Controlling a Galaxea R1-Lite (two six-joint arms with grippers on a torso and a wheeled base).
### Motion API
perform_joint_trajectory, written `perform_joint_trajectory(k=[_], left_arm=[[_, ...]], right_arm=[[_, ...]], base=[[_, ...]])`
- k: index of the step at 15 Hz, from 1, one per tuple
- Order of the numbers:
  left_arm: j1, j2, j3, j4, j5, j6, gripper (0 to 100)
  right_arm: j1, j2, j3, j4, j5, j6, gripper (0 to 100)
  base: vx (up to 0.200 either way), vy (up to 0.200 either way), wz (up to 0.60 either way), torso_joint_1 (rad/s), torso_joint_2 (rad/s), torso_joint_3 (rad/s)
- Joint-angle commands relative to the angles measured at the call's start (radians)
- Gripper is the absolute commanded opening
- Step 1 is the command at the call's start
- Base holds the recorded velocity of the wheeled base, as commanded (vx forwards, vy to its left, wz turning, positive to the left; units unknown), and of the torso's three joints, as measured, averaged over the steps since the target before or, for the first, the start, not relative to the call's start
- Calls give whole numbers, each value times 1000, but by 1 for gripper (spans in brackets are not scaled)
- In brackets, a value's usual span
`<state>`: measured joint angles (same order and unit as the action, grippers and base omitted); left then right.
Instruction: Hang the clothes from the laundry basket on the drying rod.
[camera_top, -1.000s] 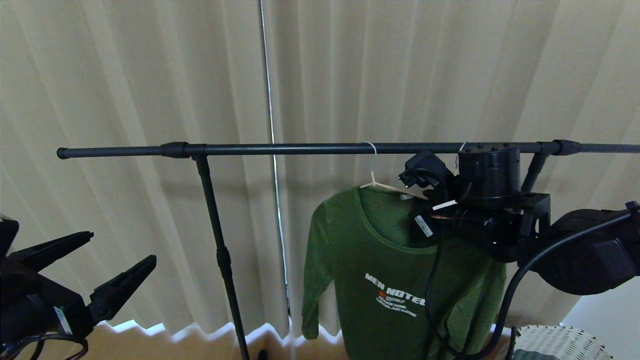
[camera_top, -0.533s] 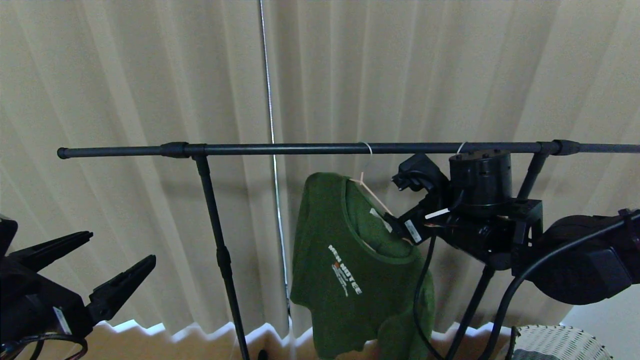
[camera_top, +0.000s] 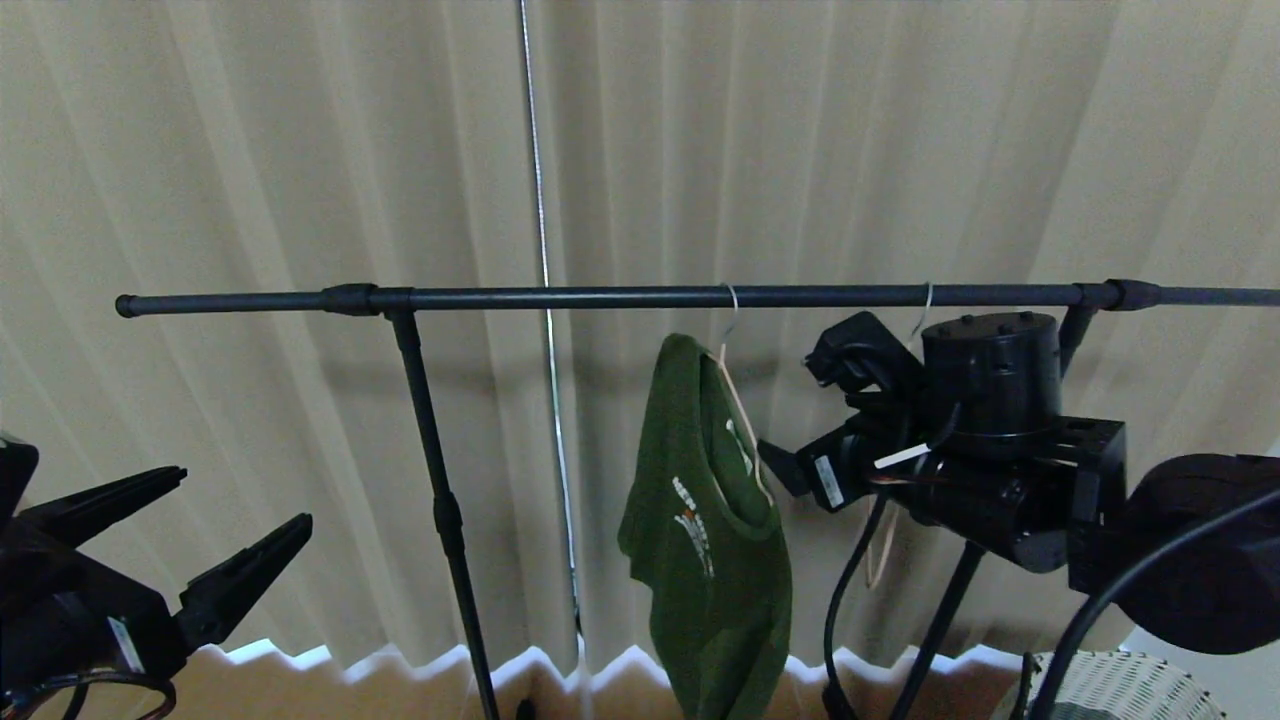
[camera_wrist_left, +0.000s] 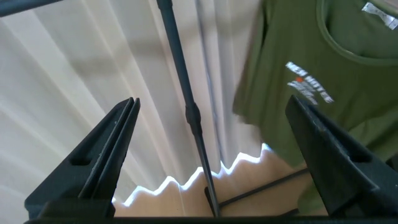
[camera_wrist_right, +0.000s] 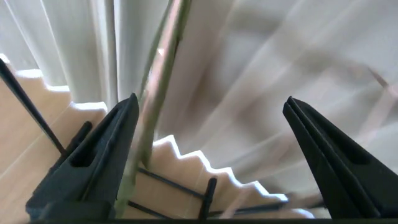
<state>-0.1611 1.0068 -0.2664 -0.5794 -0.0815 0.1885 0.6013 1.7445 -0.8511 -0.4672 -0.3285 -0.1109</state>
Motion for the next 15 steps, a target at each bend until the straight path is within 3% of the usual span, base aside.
perform_joint_trajectory(k=[1, 4, 7, 10, 13, 15], left_arm=[[0, 6, 1, 0, 0, 0, 100], [0, 9, 4, 1, 0, 0, 100], [5, 21, 13, 1, 3, -3, 100], [20, 26, 21, 0, 2, 3, 100], [20, 35, 19, -2, 2, 6, 100], [26, 32, 21, -2, 2, 2, 100]], right_arm=[[-23, -158, 93, 1, 0, 5, 100], [-90, -267, 165, 2, 0, 5, 100], [-213, -349, 270, -1, 0, 7, 100], [-236, -448, 369, 10, -1, 11, 100], [-235, -453, 469, -8, 0, 17, 100], [-235, -450, 534, -122, 2, 17, 100]], base=[[0, 0, 0, 0, 0, 0], [0, 0, 0, 0, 0, 0], [0, 0, 0, 0, 0, 0], [0, 0, 0, 0, 0, 0], [0, 0, 0, 0, 0, 0], [0, 0, 0, 0, 0, 0]])
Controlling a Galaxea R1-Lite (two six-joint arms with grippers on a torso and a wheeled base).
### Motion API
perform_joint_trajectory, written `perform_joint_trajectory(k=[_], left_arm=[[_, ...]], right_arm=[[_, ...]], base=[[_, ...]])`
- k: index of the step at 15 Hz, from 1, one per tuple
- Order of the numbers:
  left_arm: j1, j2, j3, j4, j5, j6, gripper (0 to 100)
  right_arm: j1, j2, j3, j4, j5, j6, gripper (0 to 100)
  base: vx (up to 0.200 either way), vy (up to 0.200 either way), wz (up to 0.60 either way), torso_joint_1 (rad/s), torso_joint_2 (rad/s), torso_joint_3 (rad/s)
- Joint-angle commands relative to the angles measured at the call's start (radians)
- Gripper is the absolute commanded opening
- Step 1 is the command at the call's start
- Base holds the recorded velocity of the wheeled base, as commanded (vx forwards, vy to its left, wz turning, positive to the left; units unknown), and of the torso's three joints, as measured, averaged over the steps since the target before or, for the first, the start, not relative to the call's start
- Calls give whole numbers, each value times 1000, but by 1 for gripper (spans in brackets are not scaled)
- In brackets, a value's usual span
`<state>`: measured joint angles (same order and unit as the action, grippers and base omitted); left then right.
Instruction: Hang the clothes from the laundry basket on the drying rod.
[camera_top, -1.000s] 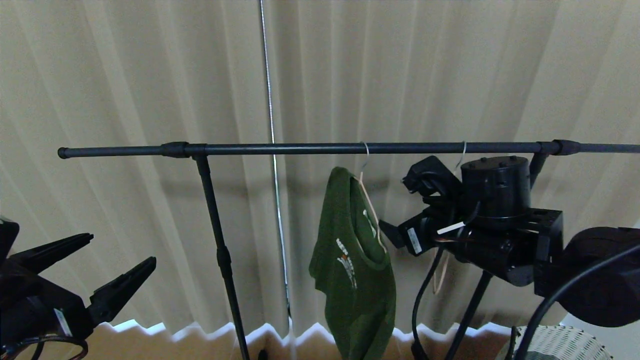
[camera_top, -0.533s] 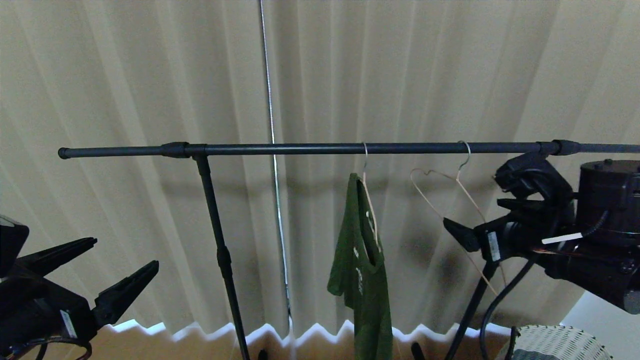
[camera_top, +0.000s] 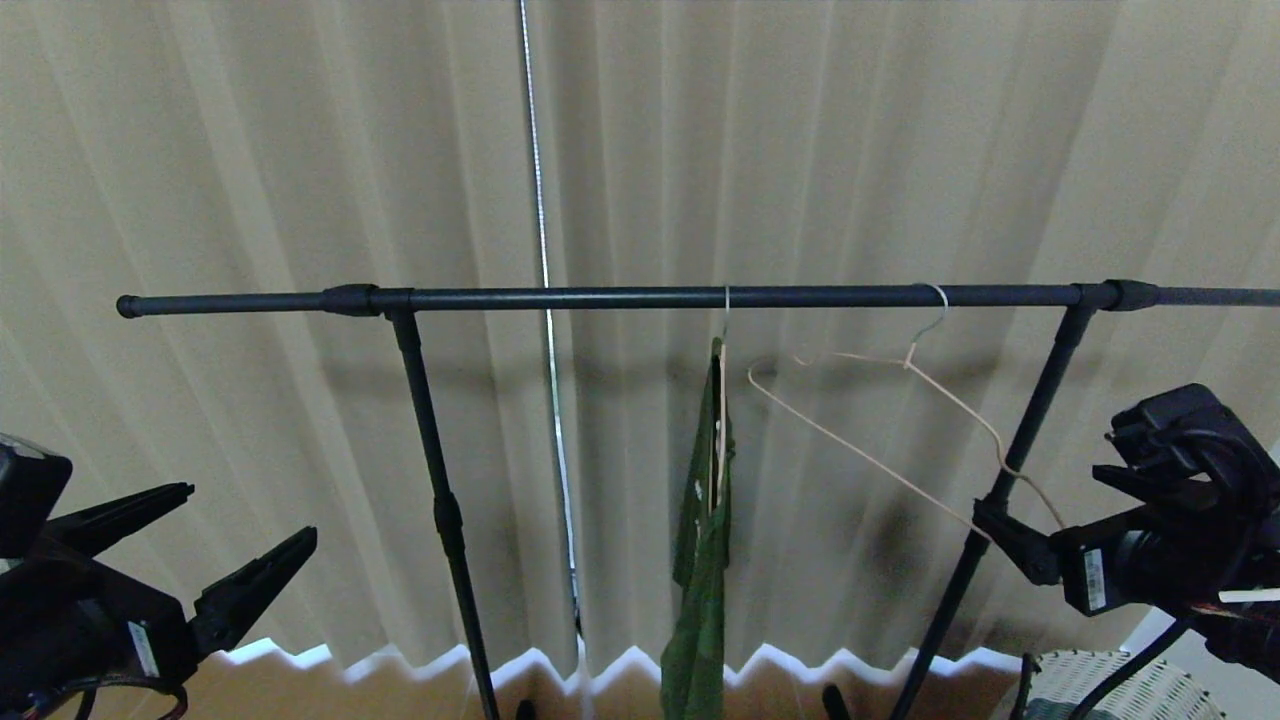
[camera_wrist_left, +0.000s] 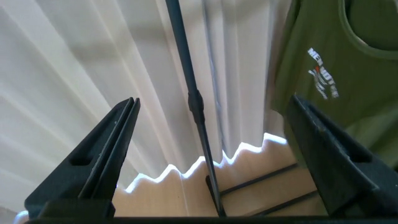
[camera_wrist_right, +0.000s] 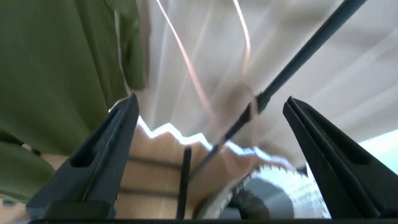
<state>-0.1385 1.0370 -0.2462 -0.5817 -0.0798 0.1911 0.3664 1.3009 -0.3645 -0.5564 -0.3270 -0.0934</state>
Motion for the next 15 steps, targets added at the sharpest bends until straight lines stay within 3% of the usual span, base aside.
perform_joint_trajectory(k=[1, 4, 6, 15], left_arm=[[16, 0, 2, 0, 0, -1, 100], [40, -3, 10, 0, -2, 2, 100], [40, -3, 13, 2, 0, 5, 100], [43, -12, 36, 0, 0, 8, 100]], right_arm=[[0, -2, 73, -71, 0, 0, 100], [0, 44, 183, -203, -3, -11, 100], [0, 51, 167, -224, -6, -12, 100], [5, 44, 191, -226, -10, -35, 100]], base=[[0, 0, 0, 0, 0, 0], [0, 0, 0, 0, 0, 0], [0, 0, 0, 0, 0, 0], [-200, 0, 0, 0, 1, 2]])
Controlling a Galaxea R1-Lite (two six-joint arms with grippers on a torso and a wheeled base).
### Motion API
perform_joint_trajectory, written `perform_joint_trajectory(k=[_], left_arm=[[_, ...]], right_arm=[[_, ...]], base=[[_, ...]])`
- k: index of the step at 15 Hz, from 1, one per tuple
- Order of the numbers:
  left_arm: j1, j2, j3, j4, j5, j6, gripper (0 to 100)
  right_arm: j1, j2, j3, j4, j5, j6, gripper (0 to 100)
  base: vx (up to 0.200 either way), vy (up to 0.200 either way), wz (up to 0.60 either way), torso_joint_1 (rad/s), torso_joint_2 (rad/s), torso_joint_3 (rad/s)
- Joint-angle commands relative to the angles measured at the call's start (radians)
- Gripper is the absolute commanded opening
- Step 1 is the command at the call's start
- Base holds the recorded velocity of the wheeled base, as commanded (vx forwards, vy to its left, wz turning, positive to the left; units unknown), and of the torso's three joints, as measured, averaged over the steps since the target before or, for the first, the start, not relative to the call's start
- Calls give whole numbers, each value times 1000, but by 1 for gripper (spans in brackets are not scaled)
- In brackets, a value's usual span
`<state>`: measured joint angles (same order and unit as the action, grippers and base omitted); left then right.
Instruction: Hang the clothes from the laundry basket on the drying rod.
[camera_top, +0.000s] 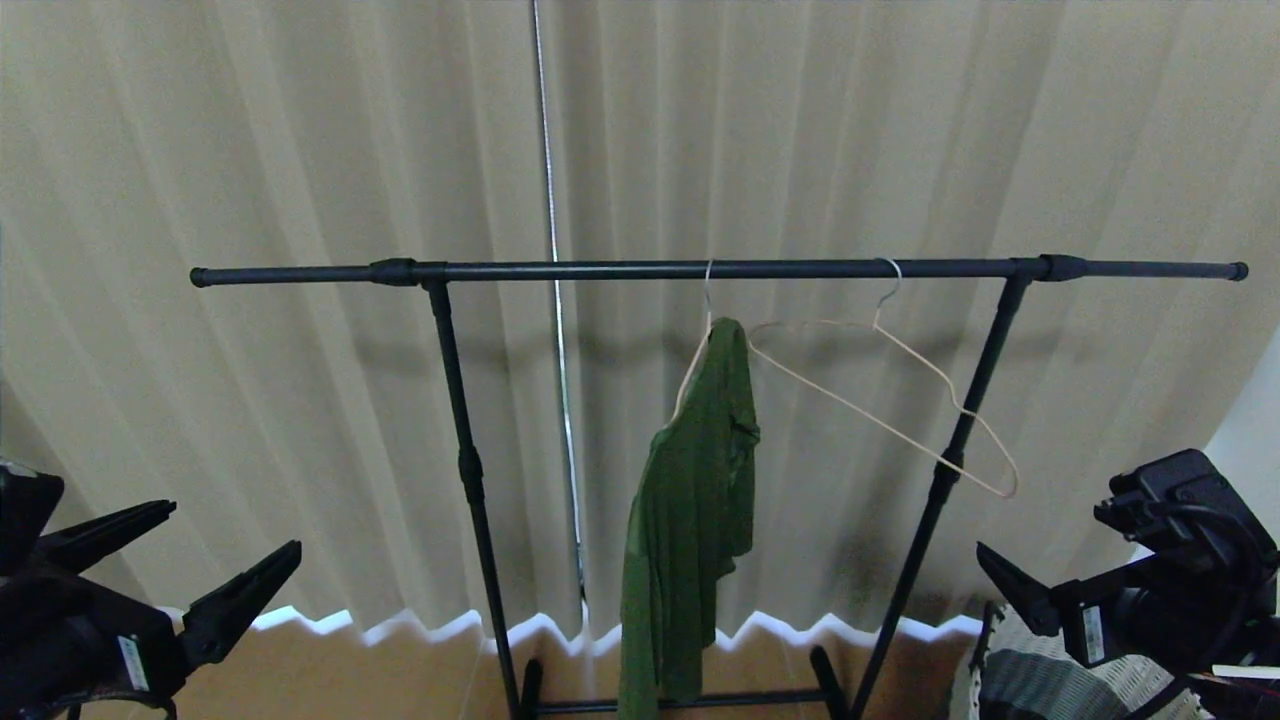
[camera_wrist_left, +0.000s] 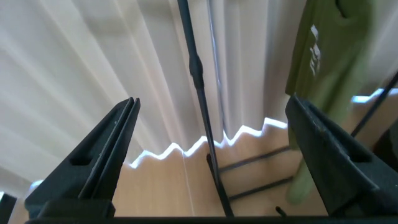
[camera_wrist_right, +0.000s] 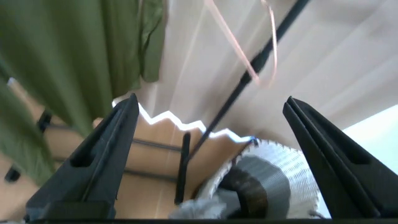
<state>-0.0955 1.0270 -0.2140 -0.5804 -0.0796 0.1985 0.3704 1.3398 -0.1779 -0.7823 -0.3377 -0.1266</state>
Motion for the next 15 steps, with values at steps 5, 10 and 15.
perform_joint_trajectory(k=[5, 10, 15], left_arm=[[0, -1, 5, 1, 0, -1, 100], [-1, -8, 12, 1, 0, 2, 100], [-3, -30, 19, 1, 0, 10, 100]], right_arm=[[1, 10, 6, 0, 0, -4, 100], [1, 15, 8, 0, -1, -4, 100], [1, 16, 14, 2, 0, -4, 100]], base=[[0, 0, 0, 0, 0, 0], [0, 0, 0, 0, 0, 0], [0, 0, 0, -21, 48, 27]])
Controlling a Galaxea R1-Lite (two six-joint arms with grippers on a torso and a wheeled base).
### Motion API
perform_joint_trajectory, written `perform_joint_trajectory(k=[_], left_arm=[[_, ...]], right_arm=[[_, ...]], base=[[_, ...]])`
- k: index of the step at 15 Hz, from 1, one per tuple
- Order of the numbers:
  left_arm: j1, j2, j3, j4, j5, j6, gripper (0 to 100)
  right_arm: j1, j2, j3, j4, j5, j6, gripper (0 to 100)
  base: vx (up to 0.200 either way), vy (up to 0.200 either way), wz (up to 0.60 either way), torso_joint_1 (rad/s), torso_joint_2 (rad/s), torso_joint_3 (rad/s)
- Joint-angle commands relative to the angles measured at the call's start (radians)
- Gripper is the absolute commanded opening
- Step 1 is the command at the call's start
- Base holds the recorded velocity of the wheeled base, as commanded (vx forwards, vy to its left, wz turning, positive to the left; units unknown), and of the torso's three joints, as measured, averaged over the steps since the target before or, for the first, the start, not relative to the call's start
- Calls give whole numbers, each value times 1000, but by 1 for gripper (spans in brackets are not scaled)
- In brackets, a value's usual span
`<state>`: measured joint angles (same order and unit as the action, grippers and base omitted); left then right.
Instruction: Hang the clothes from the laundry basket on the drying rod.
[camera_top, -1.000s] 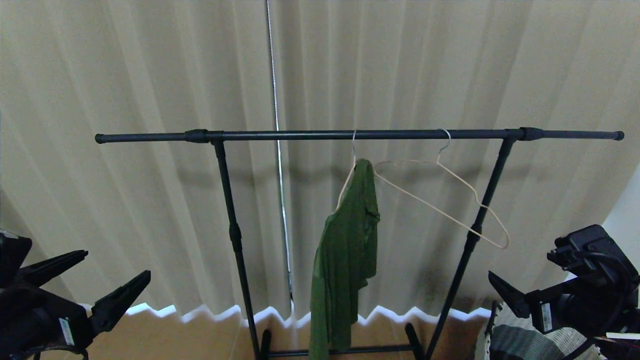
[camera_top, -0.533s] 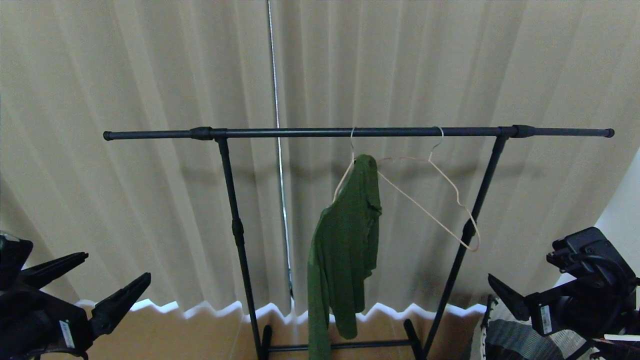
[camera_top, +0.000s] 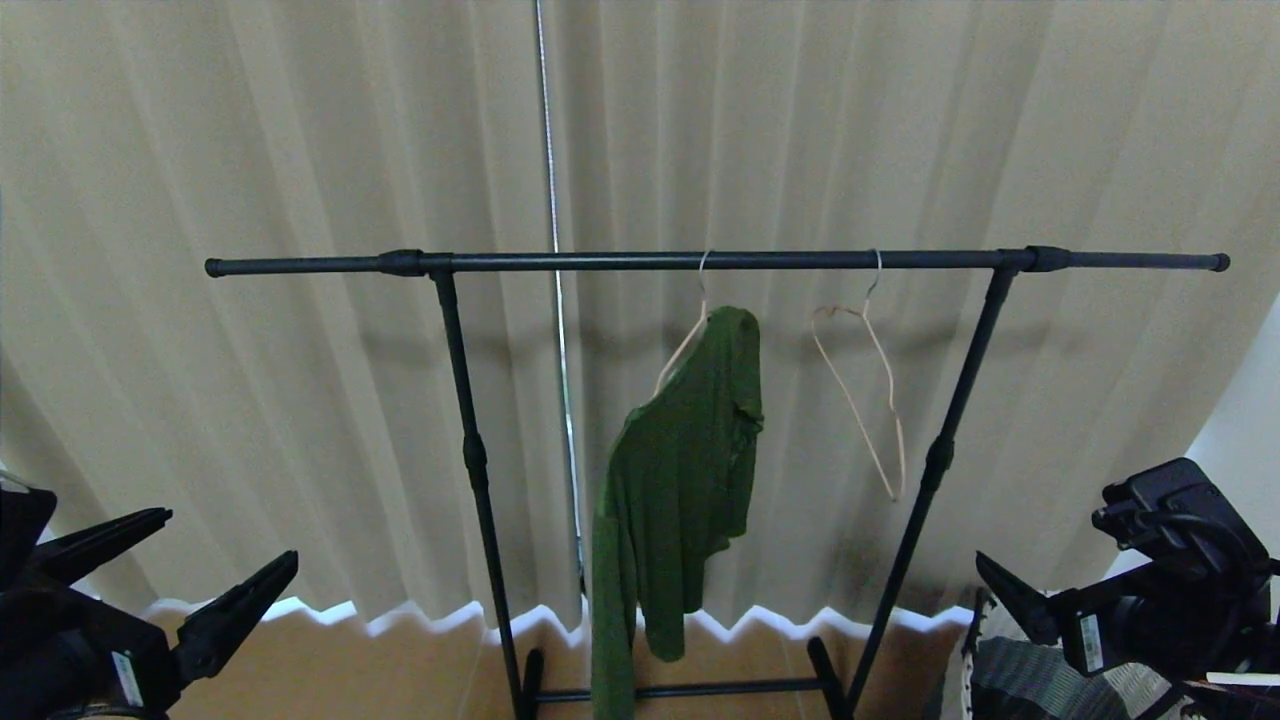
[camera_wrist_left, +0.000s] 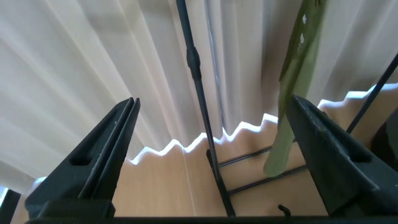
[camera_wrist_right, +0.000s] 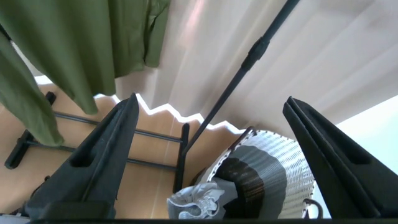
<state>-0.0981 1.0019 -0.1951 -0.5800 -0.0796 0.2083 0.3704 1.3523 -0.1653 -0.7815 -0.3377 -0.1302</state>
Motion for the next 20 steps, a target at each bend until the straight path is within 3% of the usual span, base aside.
perform_joint_trajectory(k=[1, 20], left_arm=[[0, 0, 0, 0, 0, -1, 100], [1, -8, 9, 0, 1, 3, 100]], right_arm=[[1, 2, 4, -1, 0, 0, 100], [1, 5, 18, 1, 0, -6, 100]], base=[[0, 0, 0, -168, 373, 212], [0, 0, 0, -186, 491, 298]])
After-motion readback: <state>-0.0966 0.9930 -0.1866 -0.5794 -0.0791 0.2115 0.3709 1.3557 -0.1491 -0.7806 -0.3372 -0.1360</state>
